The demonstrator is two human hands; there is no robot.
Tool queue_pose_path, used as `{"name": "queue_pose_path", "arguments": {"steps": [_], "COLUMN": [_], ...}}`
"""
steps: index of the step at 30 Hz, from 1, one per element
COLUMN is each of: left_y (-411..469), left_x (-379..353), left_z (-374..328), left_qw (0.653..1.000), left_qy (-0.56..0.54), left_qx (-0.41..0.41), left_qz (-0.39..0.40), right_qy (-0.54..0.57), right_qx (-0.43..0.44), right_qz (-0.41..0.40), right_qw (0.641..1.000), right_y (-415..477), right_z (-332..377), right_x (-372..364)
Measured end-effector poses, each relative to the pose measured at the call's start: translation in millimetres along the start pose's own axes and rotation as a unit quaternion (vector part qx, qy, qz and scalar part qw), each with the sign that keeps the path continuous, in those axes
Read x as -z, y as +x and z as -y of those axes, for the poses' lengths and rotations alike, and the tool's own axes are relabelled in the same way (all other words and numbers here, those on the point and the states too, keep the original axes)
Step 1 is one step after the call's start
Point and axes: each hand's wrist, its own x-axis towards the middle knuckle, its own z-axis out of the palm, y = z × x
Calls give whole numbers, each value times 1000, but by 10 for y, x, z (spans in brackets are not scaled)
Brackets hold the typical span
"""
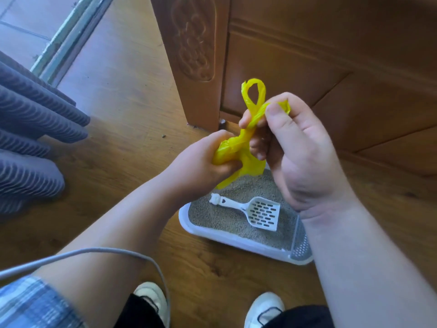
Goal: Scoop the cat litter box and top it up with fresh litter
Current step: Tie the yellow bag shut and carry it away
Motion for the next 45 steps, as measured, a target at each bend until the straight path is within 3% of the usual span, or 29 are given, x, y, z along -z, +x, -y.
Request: {"name": "queue_pose_path", "arguments": {"steps": [3, 8, 11, 17, 24, 28, 31, 34, 40, 45], "left_y": [-265, -864, -1286, -2063, -2624, -2777, -2873, -2958, -3189, -3396], "left_x": [48, 278, 506, 1355, 2388, 2720, 2728, 2590, 2003, 1417], "left_z": [-253, -650, -927, -2068, -3529, -4118, -4575, -5026, -5858, -6524], "left_qw": [999, 997, 988, 969, 930, 857, 872, 858, 838, 850], "left_qy": [15, -55, -118, -199, -318, -473, -447, -456, -434, -360], "left_qx": [25, 27, 89, 143, 141, 202, 195, 200, 178, 158], "left_qz": [25, 40, 36, 8, -119, -32, 48, 122, 278, 352], "right_qy": [-20, -41, -31, -26, -40, -34, -49, -73, -157, -225], "right_qx": [-11, -31, -47, -89, -47, 19, 83, 124, 148, 167], "right_qz": [-17, -38, -52, -36, -23, -77, -120, -174, -274, -356], "right_qw": [1000, 998, 997, 995, 998, 996, 988, 974, 937, 891], "right_y": [-193, -571, -760, -1061, -1527, -1899, -2191, -2517, -3141, -3787], "right_z": [232, 880, 1454, 3236, 5338, 6338, 6858, 7201, 7687, 8056], "right_x": [-94, -238, -413, -858, -1301, -1464, -1448, -1315, -925, -318]}}
